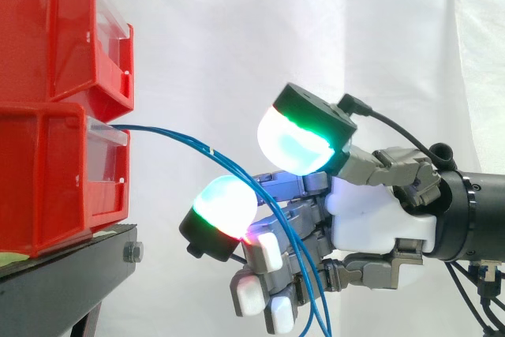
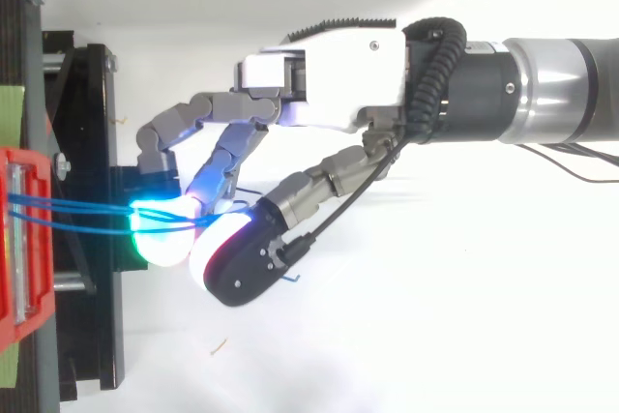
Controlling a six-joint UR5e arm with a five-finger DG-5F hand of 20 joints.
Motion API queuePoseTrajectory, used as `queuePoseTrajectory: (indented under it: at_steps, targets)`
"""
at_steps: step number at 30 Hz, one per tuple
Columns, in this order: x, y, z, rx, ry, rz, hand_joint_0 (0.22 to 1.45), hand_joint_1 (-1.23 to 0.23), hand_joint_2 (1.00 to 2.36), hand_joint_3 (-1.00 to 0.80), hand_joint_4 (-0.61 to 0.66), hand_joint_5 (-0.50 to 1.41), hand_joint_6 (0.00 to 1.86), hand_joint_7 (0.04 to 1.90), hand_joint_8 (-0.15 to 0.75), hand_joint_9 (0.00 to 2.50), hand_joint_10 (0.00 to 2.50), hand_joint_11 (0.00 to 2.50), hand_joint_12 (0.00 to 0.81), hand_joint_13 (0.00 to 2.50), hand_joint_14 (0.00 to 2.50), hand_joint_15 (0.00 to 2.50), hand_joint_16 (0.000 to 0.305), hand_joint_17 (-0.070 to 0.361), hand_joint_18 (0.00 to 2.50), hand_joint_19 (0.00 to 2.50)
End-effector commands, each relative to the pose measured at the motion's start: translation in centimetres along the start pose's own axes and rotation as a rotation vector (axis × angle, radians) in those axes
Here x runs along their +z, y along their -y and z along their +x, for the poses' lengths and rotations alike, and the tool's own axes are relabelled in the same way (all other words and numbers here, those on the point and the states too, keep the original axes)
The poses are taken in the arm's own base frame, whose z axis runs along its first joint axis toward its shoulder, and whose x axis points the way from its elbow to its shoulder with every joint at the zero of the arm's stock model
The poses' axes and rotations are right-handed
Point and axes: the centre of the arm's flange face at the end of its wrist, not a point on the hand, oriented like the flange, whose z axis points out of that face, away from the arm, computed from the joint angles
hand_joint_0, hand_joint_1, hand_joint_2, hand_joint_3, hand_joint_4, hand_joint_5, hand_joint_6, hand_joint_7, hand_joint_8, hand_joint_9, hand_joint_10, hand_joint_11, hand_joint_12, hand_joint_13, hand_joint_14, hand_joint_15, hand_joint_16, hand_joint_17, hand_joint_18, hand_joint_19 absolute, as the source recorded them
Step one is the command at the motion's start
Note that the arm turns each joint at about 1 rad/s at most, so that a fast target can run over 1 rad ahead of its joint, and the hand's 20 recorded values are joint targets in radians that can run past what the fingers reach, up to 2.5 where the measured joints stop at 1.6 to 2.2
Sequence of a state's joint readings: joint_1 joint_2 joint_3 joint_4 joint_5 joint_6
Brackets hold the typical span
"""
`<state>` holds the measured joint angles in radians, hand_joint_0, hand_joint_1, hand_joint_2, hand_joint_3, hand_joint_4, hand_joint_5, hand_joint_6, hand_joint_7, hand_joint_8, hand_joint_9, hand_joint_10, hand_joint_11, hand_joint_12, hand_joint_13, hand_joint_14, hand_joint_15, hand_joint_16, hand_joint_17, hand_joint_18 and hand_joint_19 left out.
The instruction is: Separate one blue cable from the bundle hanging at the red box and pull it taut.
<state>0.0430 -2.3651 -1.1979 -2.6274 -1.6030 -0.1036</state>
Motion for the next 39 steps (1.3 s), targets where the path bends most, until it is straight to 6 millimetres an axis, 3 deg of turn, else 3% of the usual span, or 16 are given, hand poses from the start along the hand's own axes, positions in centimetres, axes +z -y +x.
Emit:
queuePoseTrajectory:
  at_steps: [1, 6, 12, 14, 19, 24, 27, 29, 32, 37, 39]
  targets:
    - [0.0, 0.0, 0.0, 0.001, 0.002, 0.001, 0.59, -0.5, 1.0, -0.5, 0.18, -0.12, 0.63, 1.13, 0.315, 1.0, 0.02, 0.79, 0.363, 0.92, 0.02, 0.51, 0.047, 0.105, 0.81, 0.68]
    - [0.0, 0.0, 0.0, 0.001, 0.002, 0.001, 0.62, -0.42, 1.0, -0.45, 0.17, -0.1, 0.6, 1.2, 0.32, 1.07, 0.02, 0.8, 0.358, 0.95, 0.02, 0.52, 0.046, 0.105, 0.82, 0.69]
    - [0.0, -0.1, -0.4, -0.006, 0.01, -0.004, 0.64, -0.55, 1.01, -0.28, 0.17, -0.11, 0.61, 1.22, 0.327, 1.05, 0.02, 0.8, 0.364, 0.95, 0.02, 0.52, 0.047, 0.105, 0.83, 0.68]
    - [-0.1, 0.0, -0.6, -0.006, 0.013, -0.002, 0.63, -0.61, 1.02, -0.21, 0.18, -0.14, 0.7, 1.06, 0.328, 0.97, 0.02, 0.79, 0.375, 0.95, 0.02, 0.53, 0.049, 0.109, 0.85, 0.67]
    - [-0.2, 0.1, -1.1, -0.013, 0.029, -0.001, 0.63, -0.73, 1.01, -0.13, 0.2, -0.19, 0.82, 0.91, 0.349, 0.94, 0.02, 0.81, 0.395, 0.95, 0.02, 0.51, 0.052, 0.118, 0.89, 0.63]
    - [-0.2, 0.1, -1.7, -0.047, 0.054, 0.003, 0.62, -0.73, 1.01, -0.19, 0.19, -0.19, 0.84, 0.92, 0.333, 0.92, 0.02, 0.82, 0.382, 0.94, 0.02, 0.53, 0.05, 0.113, 0.86, 0.66]
    - [-0.3, 0.1, -1.8, -0.062, 0.058, 0.002, 0.58, -0.69, 1.01, -0.35, 0.17, -0.19, 0.86, 0.92, 0.327, 0.92, 0.02, 0.83, 0.372, 0.93, 0.02, 0.54, 0.048, 0.109, 0.84, 0.68]
    - [-0.3, 0.1, -1.8, -0.068, 0.062, 0.003, 0.56, -0.6, 1.0, -0.46, 0.17, -0.18, 0.85, 0.95, 0.336, 0.95, 0.02, 0.84, 0.378, 0.94, 0.02, 0.53, 0.049, 0.11, 0.84, 0.68]
    - [-0.3, 0.2, -1.9, -0.087, 0.066, 0.006, 0.57, -0.54, 1.0, -0.49, 0.16, -0.16, 0.85, 0.97, 0.334, 0.98, 0.02, 0.85, 0.377, 0.95, 0.02, 0.55, 0.048, 0.109, 0.84, 0.68]
    - [-0.3, 0.2, -1.9, -0.09, 0.065, 0.009, 0.6, -0.58, 1.01, -0.3, 0.13, -0.17, 0.86, 1.01, 0.333, 0.98, 0.02, 0.85, 0.373, 0.95, 0.02, 0.54, 0.048, 0.108, 0.85, 0.68]
    - [-0.3, 0.2, -1.9, -0.09, 0.066, 0.007, 0.6, -0.66, 1.01, -0.19, 0.14, -0.16, 0.89, 1.0, 0.368, 1.0, 0.02, 0.85, 0.404, 0.98, 0.02, 0.53, 0.054, 0.121, 0.91, 0.64]
